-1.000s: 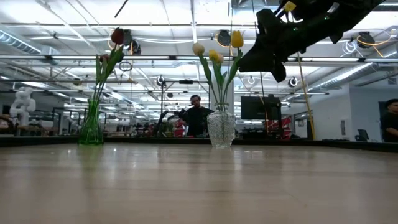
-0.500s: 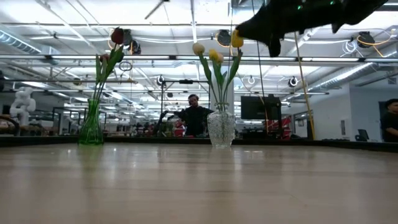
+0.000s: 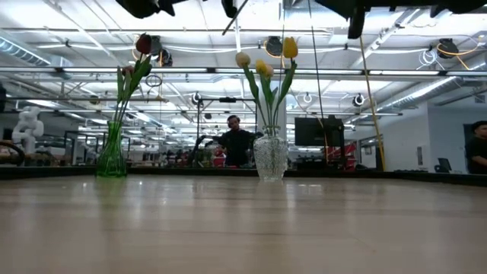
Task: Sort flowers into vase by color
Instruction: Put the black tulip into the green vase
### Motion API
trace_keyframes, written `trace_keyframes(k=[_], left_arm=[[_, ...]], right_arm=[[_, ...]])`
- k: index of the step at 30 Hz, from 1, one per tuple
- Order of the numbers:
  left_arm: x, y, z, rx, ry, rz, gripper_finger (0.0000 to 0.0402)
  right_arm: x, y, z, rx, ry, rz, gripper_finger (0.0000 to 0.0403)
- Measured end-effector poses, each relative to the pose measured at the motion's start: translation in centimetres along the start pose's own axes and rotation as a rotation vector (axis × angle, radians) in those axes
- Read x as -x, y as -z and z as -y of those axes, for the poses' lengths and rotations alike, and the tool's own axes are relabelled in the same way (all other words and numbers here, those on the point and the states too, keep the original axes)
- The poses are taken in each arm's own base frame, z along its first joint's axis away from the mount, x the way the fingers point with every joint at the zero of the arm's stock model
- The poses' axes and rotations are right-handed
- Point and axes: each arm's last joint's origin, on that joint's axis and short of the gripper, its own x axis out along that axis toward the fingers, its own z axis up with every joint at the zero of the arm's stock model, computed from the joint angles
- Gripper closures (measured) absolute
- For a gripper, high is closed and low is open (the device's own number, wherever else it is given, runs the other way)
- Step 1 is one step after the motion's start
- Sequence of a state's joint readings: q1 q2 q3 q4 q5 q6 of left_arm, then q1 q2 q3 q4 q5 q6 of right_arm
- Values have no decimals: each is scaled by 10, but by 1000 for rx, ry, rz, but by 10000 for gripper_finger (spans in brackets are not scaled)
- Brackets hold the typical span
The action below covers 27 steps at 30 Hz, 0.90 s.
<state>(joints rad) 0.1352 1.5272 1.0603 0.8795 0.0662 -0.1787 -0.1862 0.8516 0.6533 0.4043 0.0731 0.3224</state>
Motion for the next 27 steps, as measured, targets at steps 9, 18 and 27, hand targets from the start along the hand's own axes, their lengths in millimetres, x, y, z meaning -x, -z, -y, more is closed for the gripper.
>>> trace_keyframes(k=[9,18,27], left_arm=[[-3,14,0,5,0,-33,401],[-3,15,3,9,7,-43,401],[-4,14,4,9,11,-37,401]], right_arm=[[-30,-11,-13,37,-85,20,180],[-68,-31,-24,135,-47,-135,165],[-79,-39,-29,171,-94,-168,168]])
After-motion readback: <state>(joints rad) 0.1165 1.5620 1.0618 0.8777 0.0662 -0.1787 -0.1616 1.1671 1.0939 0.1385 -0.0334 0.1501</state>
